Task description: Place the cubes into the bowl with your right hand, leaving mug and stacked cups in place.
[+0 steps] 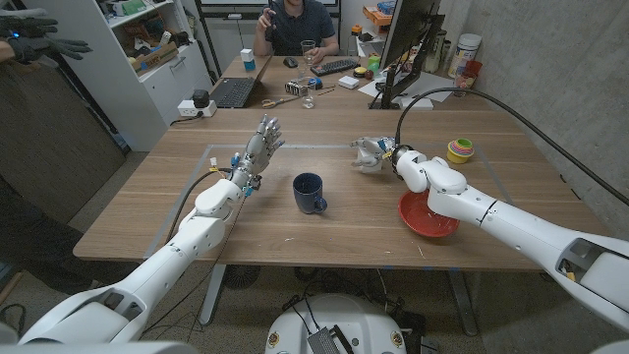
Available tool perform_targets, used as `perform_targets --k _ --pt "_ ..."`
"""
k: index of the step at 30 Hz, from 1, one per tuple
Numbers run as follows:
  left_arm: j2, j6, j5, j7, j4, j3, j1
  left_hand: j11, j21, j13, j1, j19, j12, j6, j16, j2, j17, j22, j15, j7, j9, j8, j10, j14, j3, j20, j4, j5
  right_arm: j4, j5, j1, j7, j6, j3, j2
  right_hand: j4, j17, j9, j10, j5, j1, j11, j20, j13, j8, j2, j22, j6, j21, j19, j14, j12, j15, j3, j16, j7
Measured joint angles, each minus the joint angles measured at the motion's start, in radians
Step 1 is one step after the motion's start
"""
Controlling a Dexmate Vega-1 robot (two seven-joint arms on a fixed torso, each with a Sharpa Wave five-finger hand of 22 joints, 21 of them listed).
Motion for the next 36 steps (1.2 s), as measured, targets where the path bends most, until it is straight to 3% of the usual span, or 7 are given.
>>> perform_targets --k 5,8,11,19,22,25,36 --pt "-0.001 -0.005 -0.002 -0.006 0.009 -0.001 -0.003 0.000 0.000 0.000 0.000 0.000 0.000 0.000 0.000 0.000 0.000 0.000 0.000 0.000 0.000 0.000 0.000 0.000 -0.002 0.000 -0.002 0.000 0.011 -0.003 0.011 0.008 0.000 -0.004 0.008 0.000 0.005 0.005 0.114 0.004 0.070 0.023 -0.155 0.000 0.010 0.004 0.006 0.096 0.016 0.157 0.164 0.027 -0.007 -0.009 0.020 0.000" --pt "-0.003 -0.006 -0.003 -0.009 0.015 -0.001 -0.006 0.000 0.000 0.000 0.000 0.000 0.000 0.000 0.000 0.000 0.000 0.000 0.000 0.000 0.000 0.000 0.000 0.000 -0.002 0.000 -0.002 0.000 0.015 -0.002 0.013 0.008 0.001 -0.004 0.010 -0.002 0.009 0.004 0.170 0.012 0.104 0.036 -0.193 0.004 0.024 0.009 0.013 0.170 0.024 0.189 0.250 0.037 -0.009 -0.007 0.023 0.006" --pt "-0.006 -0.007 -0.004 -0.016 0.023 -0.001 -0.010 0.000 0.000 0.000 0.000 0.000 0.000 0.000 0.000 0.000 0.000 0.000 0.000 0.000 0.000 0.000 0.000 0.000 -0.005 0.000 0.000 0.000 0.025 0.003 0.019 0.006 0.007 -0.006 0.016 -0.010 0.017 0.004 0.225 0.023 0.151 0.046 -0.204 0.005 0.031 0.008 0.023 0.239 0.040 0.210 0.302 0.048 0.029 0.018 0.026 0.017" --pt "-0.014 -0.012 -0.006 -0.030 0.049 -0.001 -0.023 0.000 0.000 0.000 0.000 0.000 0.000 0.000 0.000 0.000 0.000 0.000 0.000 0.000 0.000 0.000 0.000 0.000 -0.007 0.000 0.002 0.000 0.045 0.015 0.028 0.002 0.015 -0.008 0.024 -0.019 0.066 0.008 0.322 0.035 0.250 0.038 -0.200 0.010 0.034 -0.083 0.088 0.381 0.159 0.236 0.333 0.058 0.049 0.070 0.060 0.045" --pt "-0.018 -0.015 -0.008 -0.035 0.064 0.000 -0.030 0.000 0.000 0.000 0.000 0.000 0.000 0.000 0.000 0.000 0.000 0.000 0.000 0.000 0.000 0.000 0.000 0.000 -0.007 0.000 0.002 0.000 0.058 0.026 0.031 -0.016 0.034 -0.008 0.029 -0.018 0.106 0.025 0.374 0.035 0.297 0.039 -0.191 0.014 0.049 -0.130 0.123 0.453 0.233 0.244 0.360 0.070 0.058 0.074 0.089 0.071" --pt "-0.019 -0.017 -0.009 -0.038 0.068 0.000 -0.032 0.000 0.000 0.000 0.000 0.000 0.000 0.000 0.000 0.000 0.000 0.000 0.000 0.000 0.000 0.000 0.000 0.000 -0.007 0.000 0.002 0.000 0.066 0.029 0.033 -0.022 0.040 -0.008 0.032 -0.018 0.134 0.041 0.416 0.035 0.335 0.042 -0.187 0.019 0.069 -0.151 0.147 0.513 0.283 0.248 0.374 0.081 0.072 0.074 0.107 0.095" --pt "-0.022 -0.022 -0.012 -0.043 0.084 -0.002 -0.037 0.000 -0.007 0.000 0.000 0.000 0.000 0.000 0.000 0.000 0.000 0.000 0.000 0.000 0.000 0.000 0.000 0.000 -0.012 0.000 -0.001 0.005 0.075 0.043 0.035 -0.077 0.084 -0.006 0.037 -0.008 0.161 0.067 0.485 0.027 0.365 0.061 -0.184 0.025 0.090 -0.164 0.167 0.547 0.327 0.251 0.417 0.100 0.086 0.071 0.107 0.111"
